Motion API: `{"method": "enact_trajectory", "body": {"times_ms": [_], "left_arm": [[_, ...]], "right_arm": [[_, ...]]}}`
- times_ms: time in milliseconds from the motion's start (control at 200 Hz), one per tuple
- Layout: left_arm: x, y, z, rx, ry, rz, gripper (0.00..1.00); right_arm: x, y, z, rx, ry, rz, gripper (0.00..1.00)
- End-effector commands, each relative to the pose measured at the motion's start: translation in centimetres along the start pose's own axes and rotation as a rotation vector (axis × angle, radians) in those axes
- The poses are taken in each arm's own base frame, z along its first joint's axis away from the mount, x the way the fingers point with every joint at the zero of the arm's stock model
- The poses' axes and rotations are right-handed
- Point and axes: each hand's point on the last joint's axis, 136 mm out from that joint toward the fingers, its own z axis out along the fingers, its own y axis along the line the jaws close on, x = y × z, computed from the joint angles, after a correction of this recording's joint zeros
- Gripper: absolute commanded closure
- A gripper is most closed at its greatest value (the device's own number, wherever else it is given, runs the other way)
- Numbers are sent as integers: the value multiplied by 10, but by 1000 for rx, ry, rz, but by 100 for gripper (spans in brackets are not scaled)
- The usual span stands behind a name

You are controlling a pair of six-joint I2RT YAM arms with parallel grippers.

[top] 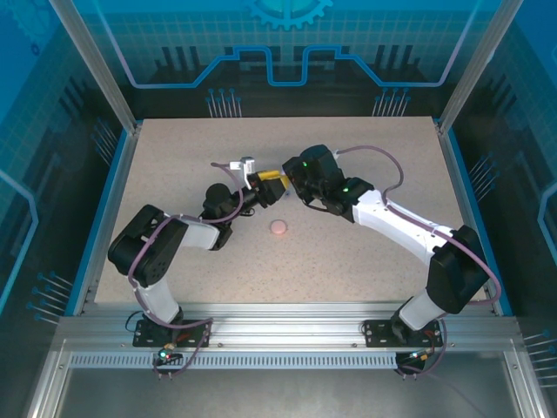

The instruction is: Insert the wireless bluetooth earbuds into the charging case

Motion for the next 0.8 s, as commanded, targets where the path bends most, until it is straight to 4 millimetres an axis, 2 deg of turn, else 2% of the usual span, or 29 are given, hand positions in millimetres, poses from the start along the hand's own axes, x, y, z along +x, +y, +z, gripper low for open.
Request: {"method": "enact_trajectory", "body": {"times_ms": [0,310,450,795], "left_arm": [[-8,-13,7,62,-21,16,40],[-6,-14,7,72,-16,12,55],[-5,-16,7,83,-8,12,59],[-4,-23,5,95,-6,14,82]], "right_arm": [[7,6,3,-21,8,11,69],[7,8,5,-30,10,13,69],[8,10,6,-35,9,15,70],[8,15,7,-51,6,27,70]]}}
